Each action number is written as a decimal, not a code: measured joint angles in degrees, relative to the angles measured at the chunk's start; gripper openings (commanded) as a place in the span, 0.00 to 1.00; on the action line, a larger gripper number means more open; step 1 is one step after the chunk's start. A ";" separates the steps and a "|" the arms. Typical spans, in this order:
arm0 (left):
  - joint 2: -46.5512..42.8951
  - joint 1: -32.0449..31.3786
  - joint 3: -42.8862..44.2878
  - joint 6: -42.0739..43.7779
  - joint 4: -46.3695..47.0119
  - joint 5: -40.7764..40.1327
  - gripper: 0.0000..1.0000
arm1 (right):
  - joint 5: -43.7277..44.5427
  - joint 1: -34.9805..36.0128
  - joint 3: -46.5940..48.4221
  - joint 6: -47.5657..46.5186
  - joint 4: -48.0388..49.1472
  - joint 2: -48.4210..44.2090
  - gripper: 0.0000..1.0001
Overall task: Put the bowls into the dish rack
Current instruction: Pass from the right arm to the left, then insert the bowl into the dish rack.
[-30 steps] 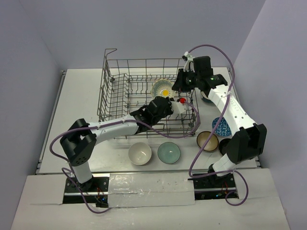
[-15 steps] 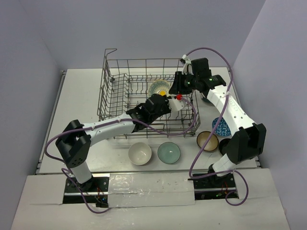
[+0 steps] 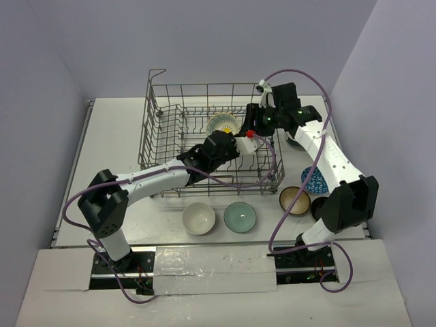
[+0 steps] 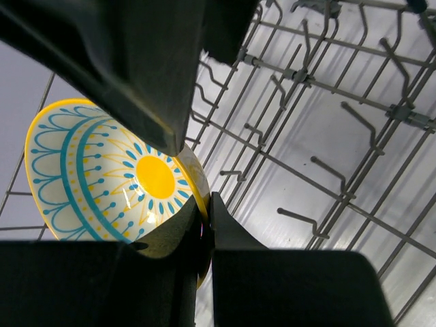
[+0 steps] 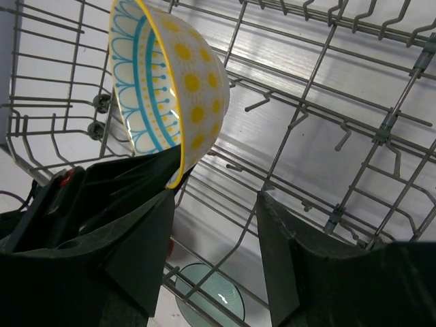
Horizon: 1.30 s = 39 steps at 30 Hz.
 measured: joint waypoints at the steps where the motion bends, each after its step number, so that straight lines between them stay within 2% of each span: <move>1: 0.00 0.26 0.00 -0.13 -0.26 0.00 0.00 | -0.11 0.00 0.48 0.00 -0.66 0.00 0.61; 10: -1.55 1.44 0.15 -2.47 -2.29 2.29 0.00 | -1.88 -0.02 6.27 0.63 -1.09 0.00 0.66; 25: -1.60 2.56 3.65 -7.26 -9.86 8.37 0.00 | -0.96 -1.51 10.27 1.55 -1.25 0.20 0.68; 32: -1.60 4.28 8.83 -11.65 -13.84 11.93 0.00 | -0.24 -4.20 12.94 1.55 -1.40 0.70 0.69; 39: -1.60 7.39 17.07 -19.93 -16.20 18.53 0.00 | 0.76 -8.17 13.29 1.77 -1.42 0.68 0.69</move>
